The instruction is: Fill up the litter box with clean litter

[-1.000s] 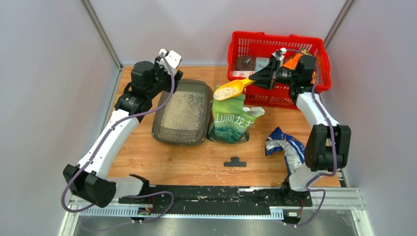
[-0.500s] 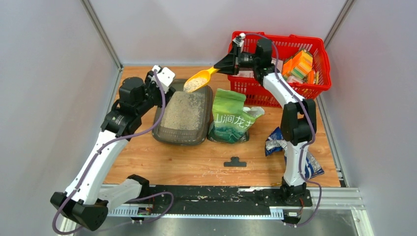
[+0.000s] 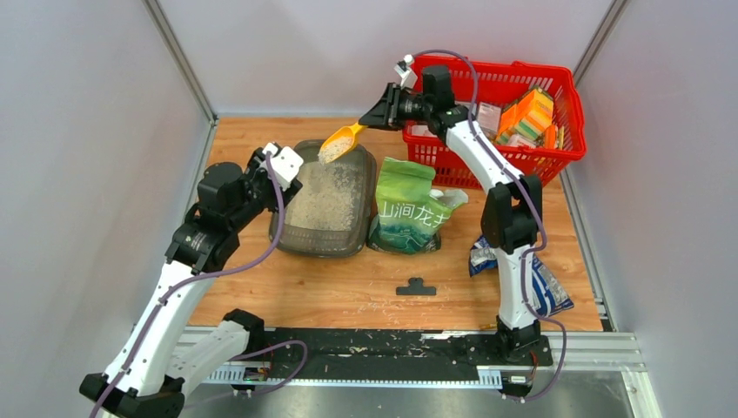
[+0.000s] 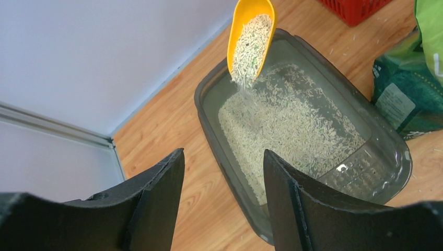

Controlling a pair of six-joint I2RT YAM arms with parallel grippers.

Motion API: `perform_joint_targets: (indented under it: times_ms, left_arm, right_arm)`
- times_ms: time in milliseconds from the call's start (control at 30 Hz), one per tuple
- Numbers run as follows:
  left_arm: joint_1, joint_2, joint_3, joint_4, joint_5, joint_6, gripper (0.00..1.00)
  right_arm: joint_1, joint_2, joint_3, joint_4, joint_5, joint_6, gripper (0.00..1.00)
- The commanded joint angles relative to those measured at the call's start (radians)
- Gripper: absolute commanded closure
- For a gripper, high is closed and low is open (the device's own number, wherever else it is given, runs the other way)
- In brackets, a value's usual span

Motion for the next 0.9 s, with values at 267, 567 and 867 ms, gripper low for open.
perform_joint_targets:
  times_ms: [267, 567, 867]
  left_arm:
    - [0.001, -0.052, -0.091, 0.086, 0.099, 0.013, 0.35]
    - [0.001, -0.04, -0.099, 0.12, 0.105, -0.049, 0.35]
    - [0.001, -0.014, -0.107, 0.177, 0.098, -0.076, 0.35]
  right_arm:
    - [0.26, -0.17, -0.078, -0.247, 0.581, -0.874, 1.0]
    - [0.295, -0.207, -0.11, -0.192, 0.69, -0.945, 1.0]
    - [0.33, -0.233, -0.103, -0.186, 0.702, -0.929, 1.0]
